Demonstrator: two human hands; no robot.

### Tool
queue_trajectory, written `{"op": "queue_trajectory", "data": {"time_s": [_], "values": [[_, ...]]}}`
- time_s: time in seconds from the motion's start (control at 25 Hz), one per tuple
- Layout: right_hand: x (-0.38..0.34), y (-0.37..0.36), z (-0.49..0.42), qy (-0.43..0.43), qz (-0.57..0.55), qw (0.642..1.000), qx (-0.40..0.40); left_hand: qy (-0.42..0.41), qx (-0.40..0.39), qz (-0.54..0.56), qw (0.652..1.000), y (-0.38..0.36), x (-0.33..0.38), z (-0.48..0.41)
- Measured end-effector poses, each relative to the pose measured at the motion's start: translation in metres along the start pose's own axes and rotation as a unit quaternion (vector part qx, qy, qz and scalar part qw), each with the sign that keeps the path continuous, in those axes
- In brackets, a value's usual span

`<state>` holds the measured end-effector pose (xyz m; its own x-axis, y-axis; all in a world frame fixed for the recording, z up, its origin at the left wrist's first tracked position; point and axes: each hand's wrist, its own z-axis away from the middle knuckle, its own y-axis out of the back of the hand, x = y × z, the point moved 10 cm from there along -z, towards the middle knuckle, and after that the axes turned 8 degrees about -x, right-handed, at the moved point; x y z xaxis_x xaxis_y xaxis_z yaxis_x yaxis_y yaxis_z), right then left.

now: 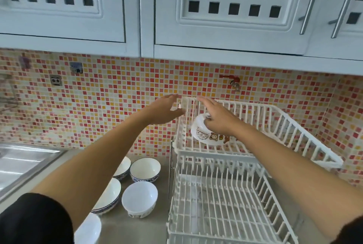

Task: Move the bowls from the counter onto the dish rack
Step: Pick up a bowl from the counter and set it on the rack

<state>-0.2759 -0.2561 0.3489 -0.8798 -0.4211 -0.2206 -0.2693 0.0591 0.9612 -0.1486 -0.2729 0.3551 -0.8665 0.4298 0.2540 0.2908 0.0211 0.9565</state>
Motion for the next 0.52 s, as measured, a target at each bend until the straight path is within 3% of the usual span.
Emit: {"op": "queue_trajectory", "data": {"time_s": [0.16,0.28,0.52], "values": [[-0.109,-0.015,-0.013,0.078,-0.022,0.995,0.049,0.072,0.041,0.022,0.996,0.022,-0.071,0.065],[-0.171,-0.066,-0.015,0.122,-0.028,0.991,0.055,0.134,0.021,0.030,0.990,0.010,-0.131,0.116],[-0.222,-0.240,-0.015,0.064,-0.107,0.987,-0.106,0.236,-0.059,0.046,0.969,-0.082,-0.245,0.212]]}}
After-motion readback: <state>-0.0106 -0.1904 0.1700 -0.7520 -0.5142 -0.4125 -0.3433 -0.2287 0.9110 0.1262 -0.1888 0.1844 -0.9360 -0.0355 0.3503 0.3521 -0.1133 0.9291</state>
